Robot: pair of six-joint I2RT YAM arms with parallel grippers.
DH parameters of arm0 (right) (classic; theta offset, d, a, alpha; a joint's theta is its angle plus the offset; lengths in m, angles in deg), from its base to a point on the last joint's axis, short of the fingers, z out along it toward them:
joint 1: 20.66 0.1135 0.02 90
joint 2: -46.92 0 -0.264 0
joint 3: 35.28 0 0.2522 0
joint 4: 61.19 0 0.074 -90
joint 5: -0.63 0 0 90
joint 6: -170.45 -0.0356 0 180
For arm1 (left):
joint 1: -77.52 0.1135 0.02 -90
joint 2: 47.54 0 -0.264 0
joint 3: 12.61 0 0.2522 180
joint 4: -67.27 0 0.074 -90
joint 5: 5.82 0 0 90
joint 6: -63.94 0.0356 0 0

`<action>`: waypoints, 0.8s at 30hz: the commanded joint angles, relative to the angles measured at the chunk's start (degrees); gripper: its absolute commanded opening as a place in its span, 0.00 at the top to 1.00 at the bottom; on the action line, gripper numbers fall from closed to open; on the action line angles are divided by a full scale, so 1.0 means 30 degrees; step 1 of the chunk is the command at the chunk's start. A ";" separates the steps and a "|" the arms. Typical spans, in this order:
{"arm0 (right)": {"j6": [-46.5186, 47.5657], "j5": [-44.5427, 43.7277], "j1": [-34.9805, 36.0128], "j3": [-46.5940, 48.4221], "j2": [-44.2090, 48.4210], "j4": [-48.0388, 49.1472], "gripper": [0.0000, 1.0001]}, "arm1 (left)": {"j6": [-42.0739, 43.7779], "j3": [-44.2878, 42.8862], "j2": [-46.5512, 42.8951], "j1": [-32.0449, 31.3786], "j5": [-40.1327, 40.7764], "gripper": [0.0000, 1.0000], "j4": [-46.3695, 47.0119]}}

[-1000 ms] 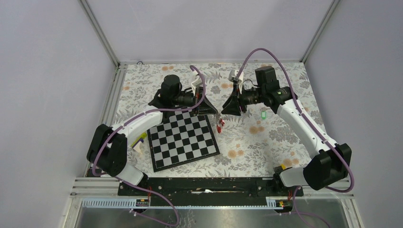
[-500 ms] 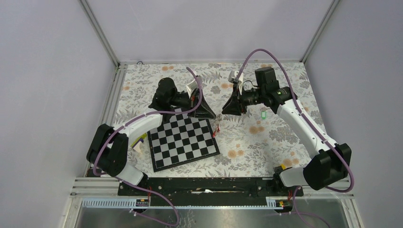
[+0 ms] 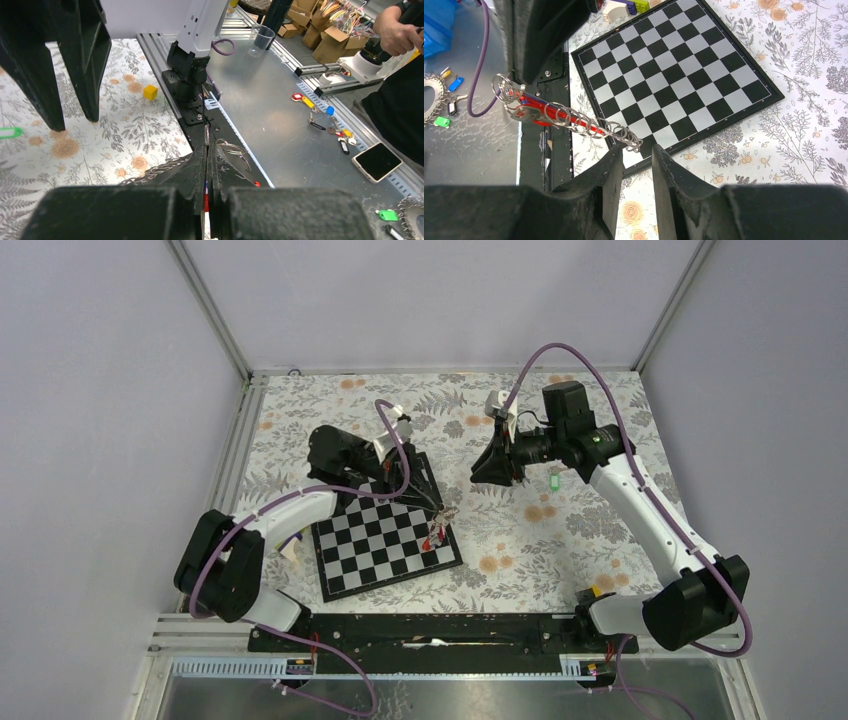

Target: Put the keys on the keyring

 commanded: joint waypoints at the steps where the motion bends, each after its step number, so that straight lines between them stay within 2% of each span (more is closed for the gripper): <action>1: 0.0083 0.0768 -0.0061 -0.0103 0.0447 0.0009 0.64 | -0.3083 0.0155 -0.0834 0.0098 -0.2169 1.00 0.6045; 18: -0.1067 0.1403 -0.0017 -0.0392 -0.0251 0.1152 0.62 | -0.2870 0.0529 -0.0959 0.0138 -0.2388 1.00 0.7177; 24: -0.1341 0.1257 0.0096 -0.0124 -0.0186 0.1192 0.63 | -0.2647 0.0891 -0.0852 0.0734 -0.0491 1.00 0.7058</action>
